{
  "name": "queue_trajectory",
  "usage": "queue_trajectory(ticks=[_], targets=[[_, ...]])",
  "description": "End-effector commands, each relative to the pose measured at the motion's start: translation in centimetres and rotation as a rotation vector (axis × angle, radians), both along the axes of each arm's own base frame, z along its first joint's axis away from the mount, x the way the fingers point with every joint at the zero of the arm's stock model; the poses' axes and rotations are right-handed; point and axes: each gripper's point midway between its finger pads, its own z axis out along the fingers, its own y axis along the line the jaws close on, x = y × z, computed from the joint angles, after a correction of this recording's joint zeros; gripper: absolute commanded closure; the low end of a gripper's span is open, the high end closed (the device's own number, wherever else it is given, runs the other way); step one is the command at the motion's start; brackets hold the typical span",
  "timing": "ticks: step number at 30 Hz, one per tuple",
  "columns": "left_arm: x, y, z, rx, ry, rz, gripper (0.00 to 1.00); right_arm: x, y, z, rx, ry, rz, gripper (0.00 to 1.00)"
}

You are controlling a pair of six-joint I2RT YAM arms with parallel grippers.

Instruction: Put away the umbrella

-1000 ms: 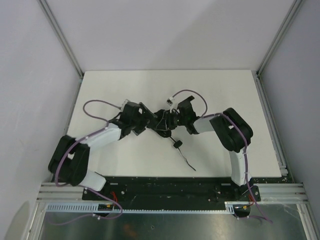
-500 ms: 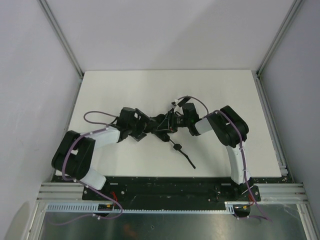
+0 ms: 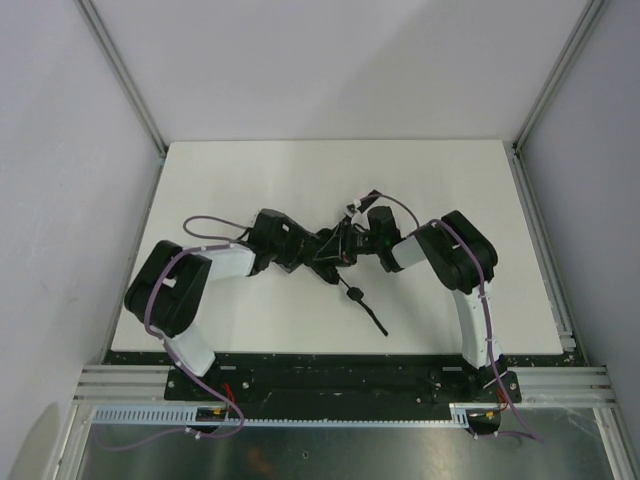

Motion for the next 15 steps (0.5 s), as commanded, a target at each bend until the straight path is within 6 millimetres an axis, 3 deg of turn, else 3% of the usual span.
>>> queue_trajectory(ticks=[1, 8, 13, 15], targets=[[-2.1, 1.6, -5.5, 0.166, 0.099, -0.002, 0.30, -3.3, -0.9, -4.4, -0.092, 0.210, 0.023, 1.00], [-2.7, 2.7, -6.8, 0.277, 0.071, -0.056, 0.83, -3.5, -0.5, -2.8, -0.081, 0.156, 0.048, 0.99], [-3.2, 2.7, -7.0, 0.302, 0.061, -0.102, 0.99, -2.3, -0.8, -0.8, -0.110, 0.031, 0.022, 0.68], [-3.3, 2.9, -6.9, 0.310, 0.051, -0.113, 1.00, -1.6, -1.4, 0.4, -0.154, -0.059, -0.001, 0.44]])
